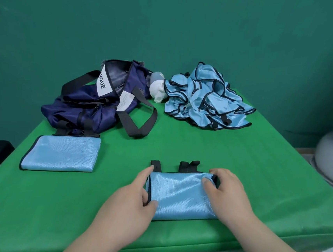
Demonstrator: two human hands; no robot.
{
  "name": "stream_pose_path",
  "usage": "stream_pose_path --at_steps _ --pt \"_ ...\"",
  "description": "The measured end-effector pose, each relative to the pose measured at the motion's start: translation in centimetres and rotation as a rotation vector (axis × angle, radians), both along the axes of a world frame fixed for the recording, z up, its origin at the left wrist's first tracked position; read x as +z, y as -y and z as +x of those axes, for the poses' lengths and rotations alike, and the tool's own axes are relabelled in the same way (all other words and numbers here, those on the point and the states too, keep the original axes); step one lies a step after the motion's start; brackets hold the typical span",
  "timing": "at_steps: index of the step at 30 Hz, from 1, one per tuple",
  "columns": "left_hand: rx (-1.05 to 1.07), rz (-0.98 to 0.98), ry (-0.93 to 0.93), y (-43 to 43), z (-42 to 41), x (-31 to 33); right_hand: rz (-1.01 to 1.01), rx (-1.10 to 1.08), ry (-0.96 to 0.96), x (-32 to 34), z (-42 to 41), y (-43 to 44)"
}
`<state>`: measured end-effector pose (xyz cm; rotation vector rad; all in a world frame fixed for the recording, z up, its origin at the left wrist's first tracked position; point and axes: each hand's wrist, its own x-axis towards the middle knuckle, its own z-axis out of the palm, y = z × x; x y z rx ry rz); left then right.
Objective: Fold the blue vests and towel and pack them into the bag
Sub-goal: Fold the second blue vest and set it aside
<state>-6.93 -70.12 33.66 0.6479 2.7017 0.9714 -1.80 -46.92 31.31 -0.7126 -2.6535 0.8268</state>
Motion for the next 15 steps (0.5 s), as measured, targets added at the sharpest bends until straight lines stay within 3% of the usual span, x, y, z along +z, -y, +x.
stream_pose_path --at_steps 6,10,15 --pt "0.0 -0.121 -0.293 -0.3 0.0 -0.3 0.042 0.001 -0.021 -0.2 -0.5 -0.3" --pt "-0.232 -0.131 -0.488 -1.2 -0.1 -1.8 0.109 -0.019 -0.008 -0.4 -0.7 -0.3" --pt "-0.356 -0.397 -0.356 -2.6 -0.1 -2.8 0.286 0.036 -0.101 -0.5 -0.2 0.0"
